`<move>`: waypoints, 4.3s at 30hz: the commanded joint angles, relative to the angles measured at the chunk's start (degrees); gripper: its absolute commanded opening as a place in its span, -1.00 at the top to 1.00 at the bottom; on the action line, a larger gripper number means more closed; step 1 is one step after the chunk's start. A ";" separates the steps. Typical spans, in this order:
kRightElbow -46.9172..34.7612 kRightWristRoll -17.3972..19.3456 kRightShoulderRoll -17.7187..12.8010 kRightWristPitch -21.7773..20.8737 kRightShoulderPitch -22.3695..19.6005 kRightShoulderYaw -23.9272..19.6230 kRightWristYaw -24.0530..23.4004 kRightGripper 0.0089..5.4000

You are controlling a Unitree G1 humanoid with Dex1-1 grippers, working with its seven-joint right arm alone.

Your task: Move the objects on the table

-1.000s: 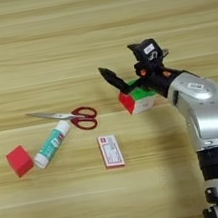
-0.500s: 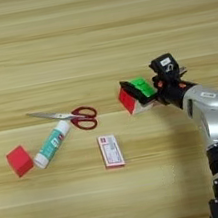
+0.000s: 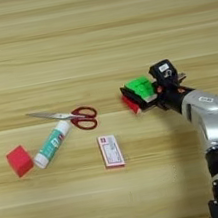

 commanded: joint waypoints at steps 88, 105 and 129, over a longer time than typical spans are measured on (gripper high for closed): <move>-10.78 -2.45 4.74 -1.55 0.79 6.68 -3.26 -0.71; -22.59 -0.29 3.10 0.81 0.85 4.26 -2.18 -0.98; -52.11 4.74 -1.62 15.01 15.65 3.67 2.83 -0.98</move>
